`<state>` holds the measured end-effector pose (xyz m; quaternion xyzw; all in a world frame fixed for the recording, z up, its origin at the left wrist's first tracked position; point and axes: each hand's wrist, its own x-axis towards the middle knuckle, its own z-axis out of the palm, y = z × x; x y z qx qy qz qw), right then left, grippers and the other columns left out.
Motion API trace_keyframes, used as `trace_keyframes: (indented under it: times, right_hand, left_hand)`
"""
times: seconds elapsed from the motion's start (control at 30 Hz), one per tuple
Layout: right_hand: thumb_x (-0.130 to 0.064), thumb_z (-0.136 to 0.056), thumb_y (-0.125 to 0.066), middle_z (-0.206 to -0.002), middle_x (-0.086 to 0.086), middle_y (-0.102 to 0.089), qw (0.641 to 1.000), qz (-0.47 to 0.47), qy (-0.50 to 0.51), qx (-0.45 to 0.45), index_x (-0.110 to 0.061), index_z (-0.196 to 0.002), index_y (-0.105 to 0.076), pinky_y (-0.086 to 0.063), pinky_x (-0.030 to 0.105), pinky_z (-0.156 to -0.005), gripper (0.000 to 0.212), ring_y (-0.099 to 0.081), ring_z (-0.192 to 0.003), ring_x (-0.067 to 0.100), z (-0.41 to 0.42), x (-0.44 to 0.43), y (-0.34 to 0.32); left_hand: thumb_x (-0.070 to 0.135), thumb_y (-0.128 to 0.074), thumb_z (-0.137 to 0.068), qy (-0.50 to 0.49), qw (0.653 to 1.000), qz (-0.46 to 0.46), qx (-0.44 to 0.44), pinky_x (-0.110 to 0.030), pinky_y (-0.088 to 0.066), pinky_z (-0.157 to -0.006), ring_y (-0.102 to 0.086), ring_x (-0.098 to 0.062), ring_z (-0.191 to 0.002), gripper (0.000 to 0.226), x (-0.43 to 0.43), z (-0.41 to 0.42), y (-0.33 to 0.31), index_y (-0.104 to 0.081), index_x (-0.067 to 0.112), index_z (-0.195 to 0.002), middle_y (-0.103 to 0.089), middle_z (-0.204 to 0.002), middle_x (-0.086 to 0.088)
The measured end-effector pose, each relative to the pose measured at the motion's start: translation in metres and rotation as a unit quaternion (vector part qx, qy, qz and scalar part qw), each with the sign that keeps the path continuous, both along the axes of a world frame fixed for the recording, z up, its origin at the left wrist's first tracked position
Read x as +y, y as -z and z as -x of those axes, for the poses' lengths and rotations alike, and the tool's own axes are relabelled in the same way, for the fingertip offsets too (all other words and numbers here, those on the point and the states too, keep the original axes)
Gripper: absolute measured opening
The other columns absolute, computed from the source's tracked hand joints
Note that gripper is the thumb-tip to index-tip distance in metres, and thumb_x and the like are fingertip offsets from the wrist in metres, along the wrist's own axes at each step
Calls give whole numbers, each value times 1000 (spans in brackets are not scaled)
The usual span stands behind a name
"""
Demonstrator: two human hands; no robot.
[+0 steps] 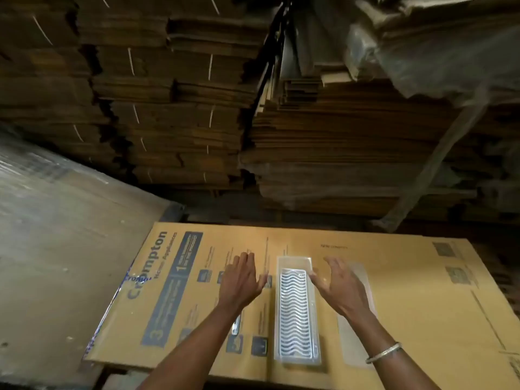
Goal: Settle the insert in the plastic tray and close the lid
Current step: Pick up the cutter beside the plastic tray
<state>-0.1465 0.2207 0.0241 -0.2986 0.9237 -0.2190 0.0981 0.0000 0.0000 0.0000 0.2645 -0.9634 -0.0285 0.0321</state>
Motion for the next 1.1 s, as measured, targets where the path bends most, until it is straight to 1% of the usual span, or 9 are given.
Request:
trace_keyframes:
  times: [0.13, 0.2, 0.3, 0.47, 0.6, 0.7, 0.8, 0.9, 1.1]
  right_hand:
    - [-85, -82, -27, -143, -4, -55, 997, -48, 21, -55, -26, -142, -49, -52, 39, -96, 87, -54, -127, 16, -17, 22, 35]
    - [-81, -85, -31, -140, -6, -58, 996, -68, 24, -60, -27, -140, -51, -53, 37, -91, 80, -58, -123, 14, -25, 32, 49]
    - [-76, -88, -35, -137, -7, -59, 994, -84, 22, -71, -26, -138, -54, -54, 35, -88, 73, -60, -119, 13, -32, 39, 59]
    - [-70, -92, -40, -136, -6, -61, 992, -99, 20, -81, -24, -138, -55, -53, 34, -88, 67, -61, -117, 13, -38, 44, 67]
    - [-68, -93, -41, -135, -5, -61, 990, -104, 29, -92, -24, -137, -56, -53, 34, -89, 64, -61, -116, 13, -42, 47, 74]
    - [-67, -93, -43, -136, -5, -61, 990, -97, 33, -94, -26, -136, -56, -54, 35, -89, 61, -62, -116, 14, -42, 49, 78]
    - [-65, -93, -45, -135, -5, -62, 991, -94, 35, -90, -26, -136, -56, -54, 34, -88, 59, -62, -115, 14, -42, 51, 78]
    - [-62, -94, -47, -135, -5, -61, 992, -87, 39, -82, -25, -135, -57, -54, 34, -88, 56, -62, -115, 14, -39, 52, 81]
    - [-62, -94, -48, -133, -5, -62, 993, -82, 44, -76, -26, -133, -57, -54, 35, -85, 54, -62, -113, 14, -34, 55, 83]
  left_hand:
    - [51, -44, -97, -42, 994, -52, -92, -42, -55, -88, -59, -32, -119, 60, 0, -25, 48, -54, 5, -134, -59, -128, -13]
    - [45, -47, -96, -70, 985, -79, -134, -40, -55, -89, -58, -30, -120, 53, 4, -34, 69, -55, 7, -132, -57, -130, -12]
    - [33, -47, -96, -121, 973, -128, -149, -39, -55, -90, -57, -28, -119, 41, 9, -39, 88, -54, 9, -128, -55, -128, -10]
    - [16, -45, -99, -133, 970, -166, -119, -37, -51, -94, -60, -28, -110, 30, 14, -34, 95, -52, 5, -126, -56, -123, -12]
    - [13, -47, -99, -220, 942, -245, -58, -45, -54, -80, -66, -36, -103, 18, 13, -31, 101, -50, 6, -116, -59, -117, -15]
    - [15, -54, -96, -251, 916, -308, -45, -44, -52, -79, -65, -40, -104, 29, 12, -27, 102, -45, 3, -121, -59, -117, -20]
    - [19, -65, -88, -268, 902, -336, -37, -41, -50, -75, -65, -40, -101, 40, 7, -28, 105, -41, 5, -117, -62, -112, -21]
    - [22, -71, -85, -261, 901, -345, -33, -36, -44, -70, -66, -38, -97, 42, 3, -29, 108, -43, 7, -112, -65, -108, -18]
    - [21, -66, -92, -235, 909, -342, -45, -32, -42, -69, -67, -33, -98, 26, 0, -32, 113, -54, 6, -109, -68, -108, -16]
